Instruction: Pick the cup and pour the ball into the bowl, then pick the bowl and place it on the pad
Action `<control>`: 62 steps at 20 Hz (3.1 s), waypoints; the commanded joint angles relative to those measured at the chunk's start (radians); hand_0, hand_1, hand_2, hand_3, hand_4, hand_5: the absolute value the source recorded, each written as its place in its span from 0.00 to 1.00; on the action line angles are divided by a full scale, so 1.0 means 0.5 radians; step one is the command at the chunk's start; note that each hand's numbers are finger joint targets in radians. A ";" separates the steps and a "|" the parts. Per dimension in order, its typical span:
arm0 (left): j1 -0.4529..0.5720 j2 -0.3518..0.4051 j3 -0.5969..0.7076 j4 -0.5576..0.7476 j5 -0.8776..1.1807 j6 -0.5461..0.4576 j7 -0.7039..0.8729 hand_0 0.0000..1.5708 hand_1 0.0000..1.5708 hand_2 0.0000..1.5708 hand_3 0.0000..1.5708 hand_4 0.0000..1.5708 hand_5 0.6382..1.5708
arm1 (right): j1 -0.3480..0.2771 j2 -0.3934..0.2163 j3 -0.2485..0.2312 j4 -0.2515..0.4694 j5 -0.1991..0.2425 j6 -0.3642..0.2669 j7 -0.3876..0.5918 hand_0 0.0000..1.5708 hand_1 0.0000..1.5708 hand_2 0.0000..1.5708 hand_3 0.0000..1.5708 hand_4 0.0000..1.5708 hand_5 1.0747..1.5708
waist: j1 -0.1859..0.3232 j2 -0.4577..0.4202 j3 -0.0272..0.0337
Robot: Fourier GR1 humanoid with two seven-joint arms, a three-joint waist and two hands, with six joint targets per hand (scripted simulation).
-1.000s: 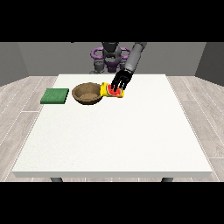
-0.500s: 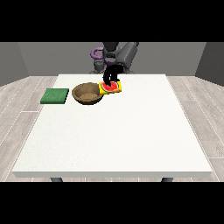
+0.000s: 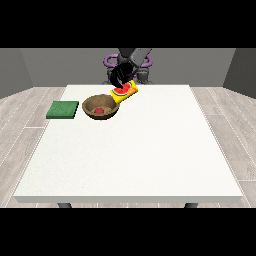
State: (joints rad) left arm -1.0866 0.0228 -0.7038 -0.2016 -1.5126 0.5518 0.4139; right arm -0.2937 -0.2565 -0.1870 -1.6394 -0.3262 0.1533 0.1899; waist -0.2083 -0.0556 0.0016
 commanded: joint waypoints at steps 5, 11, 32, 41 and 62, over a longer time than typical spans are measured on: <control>0.077 -0.013 0.184 -0.276 0.154 0.009 -0.127 0.95 0.95 1.00 1.00 0.64 0.95 | 0.050 -0.050 -0.087 0.076 0.039 -0.003 -0.074 0.00 0.00 0.00 0.00 0.23 0.99 | 0.193 0.000 -0.004; 0.218 0.212 0.778 -0.533 0.848 0.293 -0.399 0.80 0.80 1.00 1.00 0.50 1.00 | 0.176 -0.061 -0.163 0.022 -0.029 0.032 -0.110 0.00 0.00 0.00 0.00 0.23 0.99 | 0.244 -0.012 -0.009; 0.855 0.066 1.891 -1.501 3.234 -0.714 -2.009 0.26 0.26 0.00 0.00 0.17 1.00 | 0.168 0.025 -0.151 -0.424 -0.023 -0.156 -0.046 0.00 0.00 0.00 0.00 0.34 0.99 | 0.512 0.493 -0.028; 0.718 0.673 2.157 -1.200 3.568 -1.535 -2.040 0.00 0.00 0.00 0.00 0.00 0.97 | 0.012 0.127 0.027 -0.608 0.188 -0.403 0.085 0.00 0.00 0.00 0.00 0.31 0.99 | 0.489 0.778 -0.006; 0.183 1.302 2.148 -1.550 3.640 -1.564 -1.135 0.00 0.00 0.00 0.00 0.00 0.97 | -0.242 0.157 -0.230 1.169 0.094 0.003 -0.934 0.00 0.00 0.00 0.00 0.18 1.00 | 0.544 0.806 -0.001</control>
State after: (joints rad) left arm -0.9749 0.6487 0.3647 -0.9578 0.2906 -0.2267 -0.2046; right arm -0.3731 -0.1655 -0.2860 -1.1885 -0.2737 0.1203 -0.2183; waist 0.0642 0.3523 0.0018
